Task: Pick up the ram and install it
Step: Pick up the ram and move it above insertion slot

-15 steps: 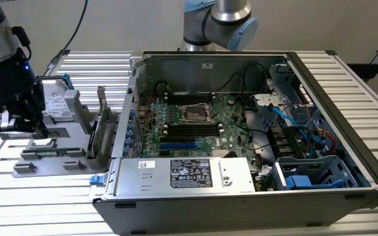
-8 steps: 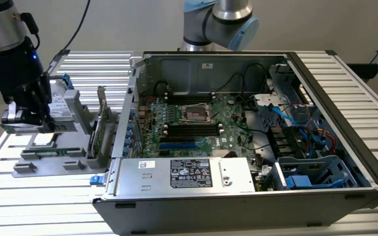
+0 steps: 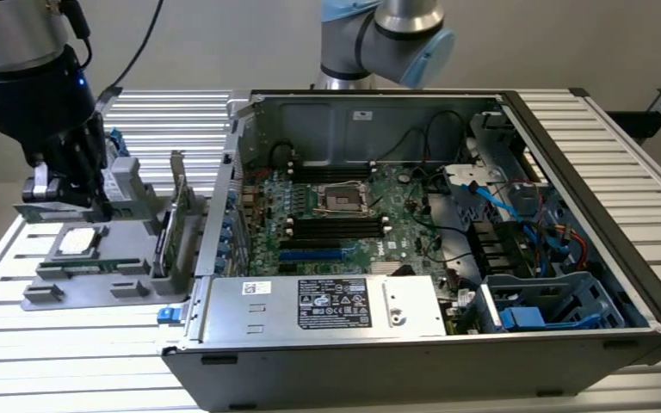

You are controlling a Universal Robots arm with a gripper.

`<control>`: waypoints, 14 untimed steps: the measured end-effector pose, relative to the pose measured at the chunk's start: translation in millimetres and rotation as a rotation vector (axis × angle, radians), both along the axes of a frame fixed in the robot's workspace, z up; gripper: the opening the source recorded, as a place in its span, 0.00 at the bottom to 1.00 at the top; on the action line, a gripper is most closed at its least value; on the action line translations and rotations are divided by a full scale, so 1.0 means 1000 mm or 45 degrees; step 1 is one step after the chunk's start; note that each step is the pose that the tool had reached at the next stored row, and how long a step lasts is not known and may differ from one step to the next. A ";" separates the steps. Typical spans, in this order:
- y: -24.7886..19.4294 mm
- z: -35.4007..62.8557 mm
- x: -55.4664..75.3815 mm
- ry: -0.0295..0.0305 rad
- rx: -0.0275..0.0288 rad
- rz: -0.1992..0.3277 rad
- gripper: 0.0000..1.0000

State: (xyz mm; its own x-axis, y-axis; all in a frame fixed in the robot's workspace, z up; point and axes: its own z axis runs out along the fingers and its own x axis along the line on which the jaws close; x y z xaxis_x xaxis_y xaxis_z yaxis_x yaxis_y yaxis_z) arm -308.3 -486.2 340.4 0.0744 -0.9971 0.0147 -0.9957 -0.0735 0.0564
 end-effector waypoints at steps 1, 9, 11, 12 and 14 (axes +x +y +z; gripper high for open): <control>0.0000 0.0018 0.003 0.0001 0.0010 0.000 0.14; 0.0000 0.0167 0.029 0.0003 0.0098 0.000 0.14; 0.0000 0.0206 0.035 0.0005 0.0122 0.000 0.14; 0.0000 0.0227 0.039 0.0006 0.0133 0.000 0.14; 0.0000 0.0269 0.046 0.0007 0.0159 0.000 0.14</control>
State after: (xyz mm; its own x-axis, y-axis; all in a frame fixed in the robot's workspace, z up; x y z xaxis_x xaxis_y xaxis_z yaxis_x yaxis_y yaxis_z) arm -262.0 -486.2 367.2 0.0744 -0.9972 0.0023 -0.9957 -0.0742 0.0560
